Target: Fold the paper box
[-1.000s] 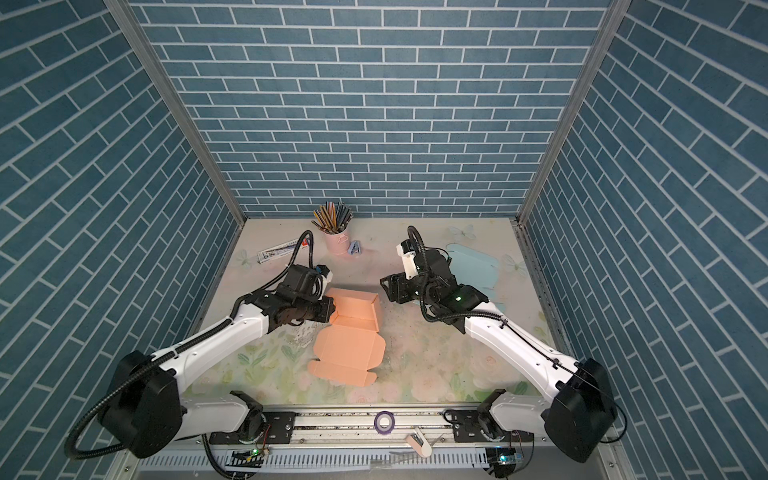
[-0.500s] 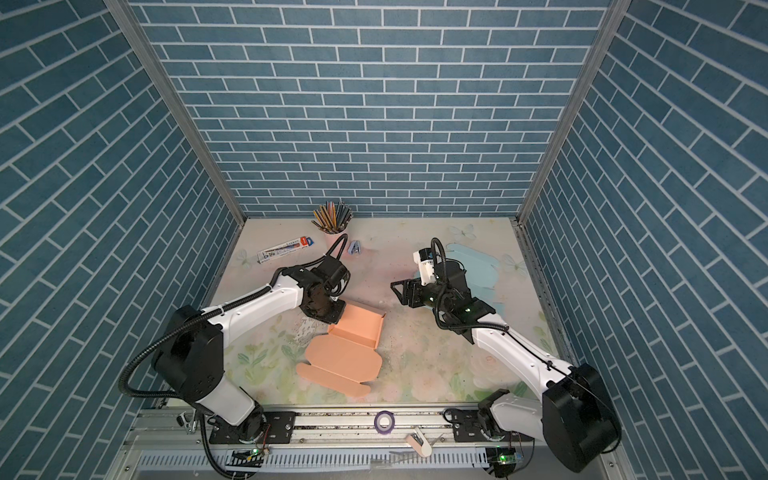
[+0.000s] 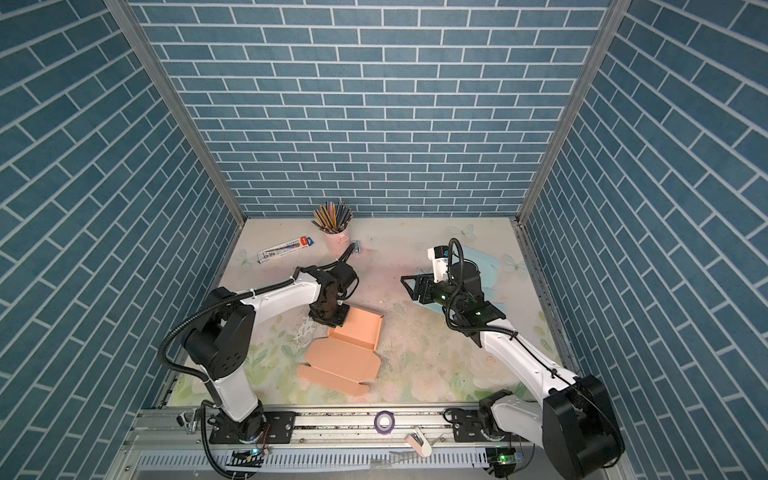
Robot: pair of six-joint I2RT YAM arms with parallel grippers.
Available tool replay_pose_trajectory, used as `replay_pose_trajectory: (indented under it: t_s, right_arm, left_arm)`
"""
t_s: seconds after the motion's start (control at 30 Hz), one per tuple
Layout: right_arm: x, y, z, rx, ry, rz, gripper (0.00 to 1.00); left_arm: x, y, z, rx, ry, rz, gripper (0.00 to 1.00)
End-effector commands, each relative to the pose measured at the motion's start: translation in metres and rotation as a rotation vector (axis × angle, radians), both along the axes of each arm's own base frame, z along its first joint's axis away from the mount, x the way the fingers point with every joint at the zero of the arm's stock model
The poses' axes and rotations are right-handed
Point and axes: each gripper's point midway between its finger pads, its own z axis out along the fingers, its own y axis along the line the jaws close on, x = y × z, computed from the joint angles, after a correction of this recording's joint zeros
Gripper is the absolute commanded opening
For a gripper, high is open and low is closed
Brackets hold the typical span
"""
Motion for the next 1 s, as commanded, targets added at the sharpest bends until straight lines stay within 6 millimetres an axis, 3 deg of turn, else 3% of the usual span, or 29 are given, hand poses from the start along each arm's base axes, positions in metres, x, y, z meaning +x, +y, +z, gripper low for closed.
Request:
replay_pose_trajectory:
  t_s: [0.0,0.27,0.53,0.97]
  right_arm:
    - [-0.003,-0.001,0.01,0.048,-0.009,0.01,0.66]
    - [0.0,-0.006,0.0,0.024,-0.003,0.006,0.66]
    - [0.0,-0.008,-0.004,0.023,0.005,0.004,0.65]
    - [0.002,-0.011,-0.007,0.009,0.014,-0.005,0.65]
  left_arm:
    - [0.011,-0.004,0.003,0.011,-0.029,0.016,0.19]
    - [0.019,-0.014,0.011,-0.015,-0.035,0.007,0.32]
    - [0.031,-0.013,0.015,0.028,-0.044,-0.028,0.35]
    - [0.056,-0.019,0.004,0.036,-0.057,-0.04,0.47]
